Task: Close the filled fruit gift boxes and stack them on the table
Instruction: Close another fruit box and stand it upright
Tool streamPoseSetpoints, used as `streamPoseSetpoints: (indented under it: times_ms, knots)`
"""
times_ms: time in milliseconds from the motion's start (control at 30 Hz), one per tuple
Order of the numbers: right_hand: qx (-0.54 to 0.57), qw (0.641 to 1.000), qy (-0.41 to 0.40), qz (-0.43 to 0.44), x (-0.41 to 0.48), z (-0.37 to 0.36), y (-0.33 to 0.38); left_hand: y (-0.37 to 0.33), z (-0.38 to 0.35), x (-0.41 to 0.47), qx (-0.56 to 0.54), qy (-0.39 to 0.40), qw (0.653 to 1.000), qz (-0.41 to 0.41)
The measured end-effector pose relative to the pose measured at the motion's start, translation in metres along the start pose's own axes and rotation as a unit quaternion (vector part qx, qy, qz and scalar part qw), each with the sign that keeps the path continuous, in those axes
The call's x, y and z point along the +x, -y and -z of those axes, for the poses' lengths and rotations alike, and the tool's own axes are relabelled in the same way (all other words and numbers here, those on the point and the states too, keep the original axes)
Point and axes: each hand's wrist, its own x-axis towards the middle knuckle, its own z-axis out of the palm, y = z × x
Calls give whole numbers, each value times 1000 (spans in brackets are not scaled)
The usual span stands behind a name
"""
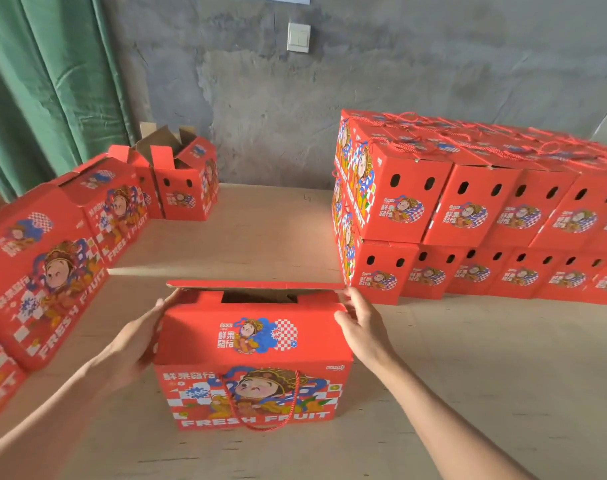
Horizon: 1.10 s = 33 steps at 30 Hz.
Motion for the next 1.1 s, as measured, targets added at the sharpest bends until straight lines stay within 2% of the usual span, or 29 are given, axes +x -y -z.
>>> streamPoseSetpoints:
  times_ms: [67,100,133,200,233,300,633,833,933,1100]
  knots:
    - [-86,995,-56,19,1,-13,1,-3,-12,-6,29,-8,999,-15]
    - [-118,990,-71,27,-2,-17,4,-2,-21,-9,100,-29,993,-61]
    - [-132,987,-89,35,-3,-21,1,1,-29,-13,173,-74,975,-120]
    - [-119,985,-122,39,-4,-23,-2,8,-41,-19,314,-177,904,-232]
    - [-114,984,-130,35,-5,-23,-3,12,-44,-22,350,-211,871,-272]
    - [-113,984,-137,31,-4,-25,-5,16,-44,-21,372,-237,844,-306]
    - [-116,983,-135,52,-1,-22,-7,17,-41,-7,354,-252,851,-295]
    - [-143,982,-114,54,5,-21,-7,10,-34,-1,367,-207,874,-241]
    - [-129,984,-116,38,4,-22,-7,1,-32,5,372,-197,882,-211]
    - [-56,992,-114,-2,3,-24,-7,7,-30,8,356,-189,886,-228]
